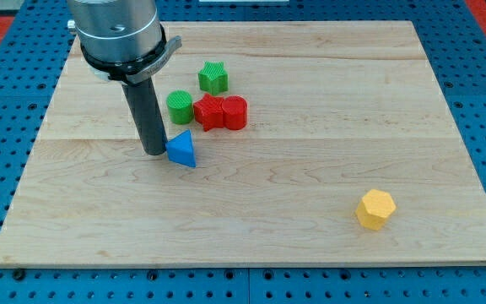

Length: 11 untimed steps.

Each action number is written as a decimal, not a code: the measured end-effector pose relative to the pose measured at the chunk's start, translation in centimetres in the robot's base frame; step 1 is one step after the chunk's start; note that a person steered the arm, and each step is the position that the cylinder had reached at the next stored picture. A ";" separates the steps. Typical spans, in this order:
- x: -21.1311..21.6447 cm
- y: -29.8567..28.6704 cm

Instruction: Slide the blue triangle towards the center right

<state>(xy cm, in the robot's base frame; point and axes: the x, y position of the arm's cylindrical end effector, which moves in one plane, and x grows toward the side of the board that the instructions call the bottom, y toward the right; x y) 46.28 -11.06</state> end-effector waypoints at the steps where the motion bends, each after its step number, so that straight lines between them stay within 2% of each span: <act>1: 0.0 5.4; 2: 0.4 10.3; 3: 0.5 4.6; 4: 3.4 5.3; 5: 2.8 12.4; 6: 0.5 17.8; 7: -0.3 21.6; 8: -4.4 27.4; 11: 5.8 27.8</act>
<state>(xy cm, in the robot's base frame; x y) 52.03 16.74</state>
